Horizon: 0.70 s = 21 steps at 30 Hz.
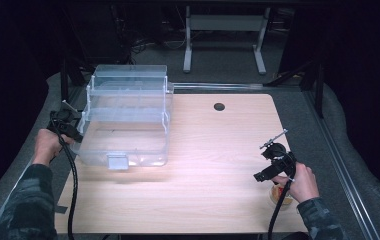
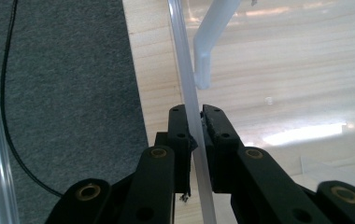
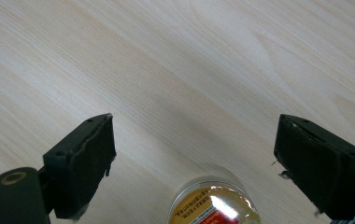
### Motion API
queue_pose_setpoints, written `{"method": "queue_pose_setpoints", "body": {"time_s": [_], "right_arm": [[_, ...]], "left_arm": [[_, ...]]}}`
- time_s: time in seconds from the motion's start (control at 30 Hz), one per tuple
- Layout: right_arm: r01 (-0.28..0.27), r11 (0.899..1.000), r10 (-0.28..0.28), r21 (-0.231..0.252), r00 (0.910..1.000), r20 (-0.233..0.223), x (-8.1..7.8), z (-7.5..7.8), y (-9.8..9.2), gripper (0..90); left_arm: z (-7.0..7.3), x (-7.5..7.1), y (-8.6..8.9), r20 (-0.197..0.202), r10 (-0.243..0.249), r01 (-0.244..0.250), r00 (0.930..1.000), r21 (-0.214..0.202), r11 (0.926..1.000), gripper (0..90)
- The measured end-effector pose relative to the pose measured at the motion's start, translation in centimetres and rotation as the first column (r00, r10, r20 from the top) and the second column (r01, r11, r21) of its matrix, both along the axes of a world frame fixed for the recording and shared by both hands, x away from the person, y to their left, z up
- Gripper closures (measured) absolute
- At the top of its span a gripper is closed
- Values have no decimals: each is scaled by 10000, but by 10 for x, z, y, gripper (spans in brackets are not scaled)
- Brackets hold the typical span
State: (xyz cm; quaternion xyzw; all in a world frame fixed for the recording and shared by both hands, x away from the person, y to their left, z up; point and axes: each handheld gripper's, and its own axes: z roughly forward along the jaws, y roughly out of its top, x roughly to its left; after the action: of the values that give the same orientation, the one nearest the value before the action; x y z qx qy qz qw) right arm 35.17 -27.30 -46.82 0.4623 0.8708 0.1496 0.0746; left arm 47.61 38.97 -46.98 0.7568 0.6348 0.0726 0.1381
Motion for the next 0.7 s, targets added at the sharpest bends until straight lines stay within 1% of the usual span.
{"method": "queue_pose_setpoints", "body": {"time_s": [0.1,0.13,0.17,0.2,0.23,0.27,0.33,0.37,0.5,0.6,0.7], "right_arm": [[22,10000,-22,53,10000,-11,0,1,0,120],[79,9998,-78,-192,9999,76,-1,2,0,120],[61,9999,-60,-97,10000,75,-1,2,-1,121],[52,10000,-52,29,10000,40,-1,2,-2,121],[52,10000,-52,29,10000,40,-1,2,-2,121],[114,9998,-113,-158,9999,76,-1,2,-1,121],[89,9998,-88,-170,9999,53,0,1,-1,121],[29,10000,-29,80,10000,-40,0,0,-1,122],[38,10000,-39,-21,10000,-42,0,0,-1,122],[20,10000,-20,36,10000,-90,0,-1,-1,122],[11,10000,-11,-27,9999,-121,-1,-2,-1,123]], "left_arm": [[0,1,-1,-48,-27,27,10000,74,10000,828],[0,1,-2,-51,-45,45,10000,131,9999,827],[1,1,-2,-83,-83,84,9999,154,9998,828],[1,1,-2,-88,-96,97,9999,140,9999,828],[1,1,-2,-98,-109,110,9999,127,9999,828],[0,0,-2,-83,-114,115,9999,112,9999,828],[1,0,-2,-108,-199,200,9997,82,9998,827],[1,-1,-2,-105,-248,248,9996,50,9997,826],[0,-2,-3,-77,-379,379,9993,-57,9993,824],[0,-4,-5,-37,-445,445,9990,-110,9990,822],[0,-5,-9,-36,-675,675,9977,86,9977,816]]}}
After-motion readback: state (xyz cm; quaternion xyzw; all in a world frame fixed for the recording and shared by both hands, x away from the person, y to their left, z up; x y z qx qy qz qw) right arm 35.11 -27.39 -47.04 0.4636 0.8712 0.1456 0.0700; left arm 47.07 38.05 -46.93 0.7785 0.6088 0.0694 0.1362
